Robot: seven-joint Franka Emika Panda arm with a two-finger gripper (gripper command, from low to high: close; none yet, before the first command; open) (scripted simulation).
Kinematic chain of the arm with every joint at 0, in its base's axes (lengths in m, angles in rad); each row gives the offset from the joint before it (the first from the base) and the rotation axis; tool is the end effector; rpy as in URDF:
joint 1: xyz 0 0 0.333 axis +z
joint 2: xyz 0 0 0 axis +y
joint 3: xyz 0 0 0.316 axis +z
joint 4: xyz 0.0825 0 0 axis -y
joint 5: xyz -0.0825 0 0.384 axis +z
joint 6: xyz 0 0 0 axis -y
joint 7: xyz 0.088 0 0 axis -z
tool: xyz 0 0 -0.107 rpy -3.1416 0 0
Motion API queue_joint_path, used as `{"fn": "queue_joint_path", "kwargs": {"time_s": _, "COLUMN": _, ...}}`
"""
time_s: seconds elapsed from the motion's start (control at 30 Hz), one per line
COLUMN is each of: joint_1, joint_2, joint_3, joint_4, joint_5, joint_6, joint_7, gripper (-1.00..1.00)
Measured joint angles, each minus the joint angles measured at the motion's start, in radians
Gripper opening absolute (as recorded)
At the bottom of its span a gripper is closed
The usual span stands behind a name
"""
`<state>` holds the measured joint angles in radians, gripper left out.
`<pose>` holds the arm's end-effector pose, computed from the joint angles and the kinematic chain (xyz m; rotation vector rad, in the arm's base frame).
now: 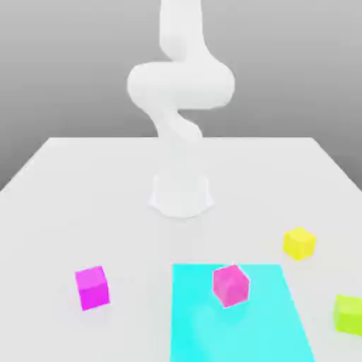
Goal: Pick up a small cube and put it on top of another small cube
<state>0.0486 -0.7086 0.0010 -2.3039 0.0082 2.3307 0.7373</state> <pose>0.3795 0.0191 0.6794 -2.5352 0.9126 -0.9548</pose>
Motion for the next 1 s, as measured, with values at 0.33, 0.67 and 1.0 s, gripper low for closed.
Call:
{"fn": "queue_joint_path", "kwargs": {"time_s": 0.33, "joint_1": 0.167, "joint_2": 0.369, "joint_3": 0.037, "joint_4": -0.016, "joint_5": 0.037, "joint_6": 0.124, "joint_7": -0.255, "gripper": 0.0}}
{"fn": "queue_joint_path", "kwargs": {"time_s": 0.67, "joint_1": 0.314, "joint_2": 0.731, "joint_3": 0.12, "joint_4": -0.031, "joint_5": 0.009, "joint_6": 0.246, "joint_7": -0.461, "gripper": 0.0}}
{"fn": "queue_joint_path", "kwargs": {"time_s": 1.0, "joint_1": 0.421, "joint_2": 1.098, "joint_3": 0.142, "joint_4": -0.03, "joint_5": -0.141, "joint_6": 0.391, "joint_7": -0.542, "gripper": 0.0}}
